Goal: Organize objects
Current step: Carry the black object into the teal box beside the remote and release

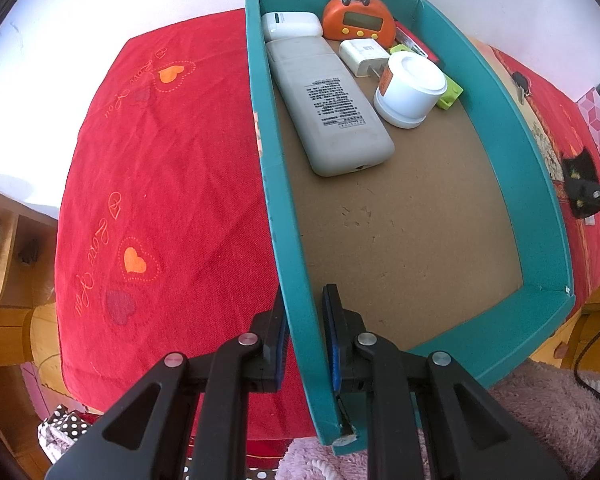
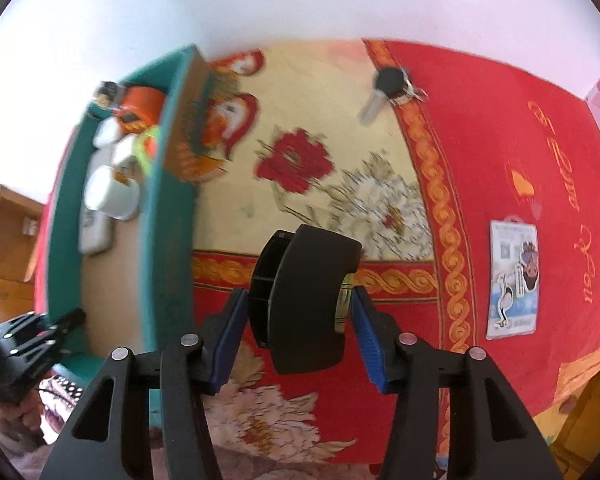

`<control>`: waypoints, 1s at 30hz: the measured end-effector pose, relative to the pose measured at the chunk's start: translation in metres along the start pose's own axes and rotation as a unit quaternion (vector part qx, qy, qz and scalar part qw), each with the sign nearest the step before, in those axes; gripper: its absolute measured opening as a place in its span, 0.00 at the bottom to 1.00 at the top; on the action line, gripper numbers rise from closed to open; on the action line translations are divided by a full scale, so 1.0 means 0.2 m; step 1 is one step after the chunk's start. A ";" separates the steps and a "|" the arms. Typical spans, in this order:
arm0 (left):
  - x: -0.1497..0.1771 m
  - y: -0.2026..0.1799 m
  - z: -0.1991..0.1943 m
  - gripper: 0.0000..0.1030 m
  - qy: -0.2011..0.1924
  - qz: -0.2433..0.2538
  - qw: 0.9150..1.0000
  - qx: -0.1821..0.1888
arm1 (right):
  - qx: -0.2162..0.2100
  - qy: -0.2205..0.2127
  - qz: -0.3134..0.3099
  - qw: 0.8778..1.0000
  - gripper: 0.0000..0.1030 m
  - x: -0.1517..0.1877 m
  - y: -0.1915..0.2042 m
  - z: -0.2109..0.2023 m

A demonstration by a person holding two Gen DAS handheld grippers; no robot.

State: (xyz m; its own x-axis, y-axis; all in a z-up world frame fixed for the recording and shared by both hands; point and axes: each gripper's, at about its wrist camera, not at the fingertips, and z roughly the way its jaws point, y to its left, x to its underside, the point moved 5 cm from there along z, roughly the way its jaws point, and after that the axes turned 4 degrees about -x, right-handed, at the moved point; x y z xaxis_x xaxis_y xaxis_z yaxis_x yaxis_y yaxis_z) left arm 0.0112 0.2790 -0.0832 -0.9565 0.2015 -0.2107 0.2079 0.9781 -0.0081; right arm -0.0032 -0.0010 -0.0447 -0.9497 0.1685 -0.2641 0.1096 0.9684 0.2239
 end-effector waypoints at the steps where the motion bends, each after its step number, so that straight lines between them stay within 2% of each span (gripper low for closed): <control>1: 0.00 0.00 0.00 0.14 -0.001 0.000 1.000 -0.001 | -0.006 -0.003 -0.008 1.000 0.51 -0.01 0.03 -0.02; 7: 0.00 0.00 0.00 0.14 -0.002 0.000 1.000 -0.001 | -0.042 -0.011 -0.087 0.995 0.51 -0.04 0.31 -0.12; 12: 0.00 0.00 0.00 0.14 -0.002 -0.001 1.000 -0.001 | -0.071 0.003 -0.150 0.986 0.51 -0.08 0.55 -0.11; 18: -0.01 0.00 0.01 0.14 0.000 -0.008 1.000 0.000 | -0.103 0.063 -0.195 0.973 0.51 -0.07 0.79 -0.02; 22: 0.00 0.02 0.01 0.14 -0.003 -0.014 1.000 0.004 | -0.110 0.093 -0.239 0.960 0.51 -0.05 0.93 0.10; 30: 0.01 0.05 0.01 0.14 -0.011 -0.021 1.000 0.008 | -0.121 0.133 -0.299 0.937 0.51 0.03 1.01 0.28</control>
State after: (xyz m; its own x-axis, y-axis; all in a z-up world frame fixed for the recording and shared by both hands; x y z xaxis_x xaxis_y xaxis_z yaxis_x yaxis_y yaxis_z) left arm 0.0116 0.2890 -0.0849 -0.9598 0.1599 -0.2306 0.1717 0.9846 -0.0320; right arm 0.0297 0.2062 -0.0531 -0.8629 -0.4744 -0.1744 -0.5052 0.7998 0.3242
